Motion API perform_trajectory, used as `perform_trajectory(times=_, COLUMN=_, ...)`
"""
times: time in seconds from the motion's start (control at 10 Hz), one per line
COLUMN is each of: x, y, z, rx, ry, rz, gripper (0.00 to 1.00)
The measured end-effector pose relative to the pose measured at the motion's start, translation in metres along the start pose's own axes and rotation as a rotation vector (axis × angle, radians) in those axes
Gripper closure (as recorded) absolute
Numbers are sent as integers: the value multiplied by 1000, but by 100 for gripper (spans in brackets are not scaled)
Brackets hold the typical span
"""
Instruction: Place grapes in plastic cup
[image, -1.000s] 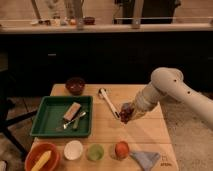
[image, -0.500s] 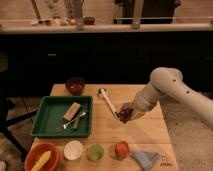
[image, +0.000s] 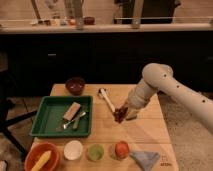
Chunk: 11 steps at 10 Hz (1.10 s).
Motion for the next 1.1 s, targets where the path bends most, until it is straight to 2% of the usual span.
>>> perform_trajectory(times=0.2, x=-50, y=-12, z=14, rx=-59, ry=-21, rz=-159, gripper=100)
perform_trajectory(times=0.3, x=-68, y=-12, z=17, rx=-85, ry=-29, rz=-228, gripper=100)
perform_trajectory(times=0.4, x=-88, y=-6, z=21, rx=-115, ry=-39, rz=-318, gripper=100)
perform_trajectory(times=0.5, x=-102, y=0, z=23, rx=-138, ry=-45, rz=-376, gripper=100)
perform_trajectory(times=0.6, x=-122, y=17, z=27, rx=-186, ry=-57, rz=-484, gripper=100)
perform_trajectory(times=0.8, x=-129, y=34, z=30, rx=-239, ry=-76, rz=-580, gripper=100)
perform_trajectory(times=0.9, x=-125, y=43, z=32, rx=-259, ry=-86, rz=-611, gripper=100)
perform_trajectory(times=1.1, x=-117, y=56, z=36, rx=-268, ry=-92, rz=-644, gripper=100)
